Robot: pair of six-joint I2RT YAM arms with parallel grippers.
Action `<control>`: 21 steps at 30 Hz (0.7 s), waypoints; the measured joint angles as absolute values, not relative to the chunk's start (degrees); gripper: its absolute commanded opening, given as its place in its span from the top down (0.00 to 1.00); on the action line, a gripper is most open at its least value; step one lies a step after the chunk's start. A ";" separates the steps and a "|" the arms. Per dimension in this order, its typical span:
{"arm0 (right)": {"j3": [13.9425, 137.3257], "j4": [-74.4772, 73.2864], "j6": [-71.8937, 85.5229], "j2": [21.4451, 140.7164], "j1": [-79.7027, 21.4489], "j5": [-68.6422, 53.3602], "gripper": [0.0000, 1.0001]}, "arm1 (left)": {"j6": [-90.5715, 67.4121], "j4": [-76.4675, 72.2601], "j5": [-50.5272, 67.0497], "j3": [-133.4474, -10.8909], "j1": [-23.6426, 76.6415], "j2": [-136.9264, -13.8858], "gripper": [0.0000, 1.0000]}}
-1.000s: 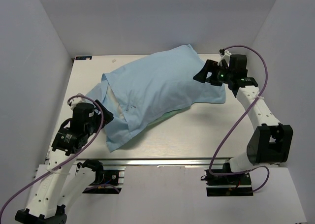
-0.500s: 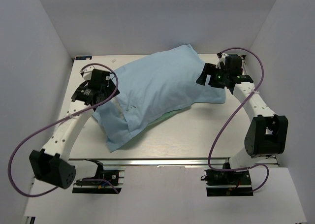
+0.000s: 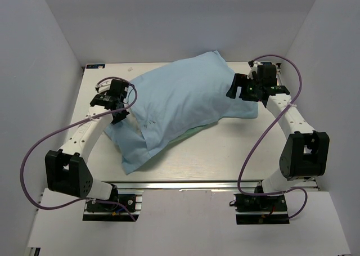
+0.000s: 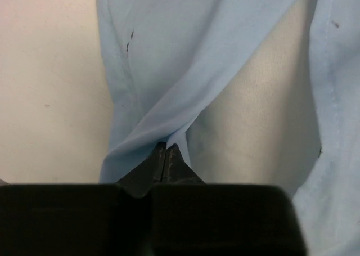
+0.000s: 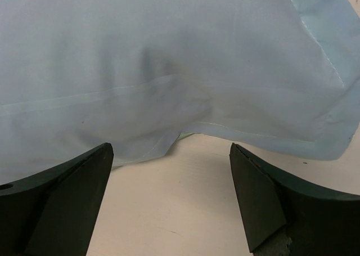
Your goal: Put the pillow into the pillowcase
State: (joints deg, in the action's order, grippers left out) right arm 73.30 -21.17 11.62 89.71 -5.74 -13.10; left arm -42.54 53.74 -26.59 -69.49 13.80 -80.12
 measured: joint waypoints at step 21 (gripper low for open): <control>72.95 -21.28 11.51 90.87 -5.74 -17.89 0.11 | -18.61 29.02 2.83 -80.34 13.72 -76.23 0.22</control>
State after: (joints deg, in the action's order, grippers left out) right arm 72.95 -21.28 11.51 90.87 -5.74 -17.89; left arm -18.61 29.02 2.83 -80.34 13.72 -76.23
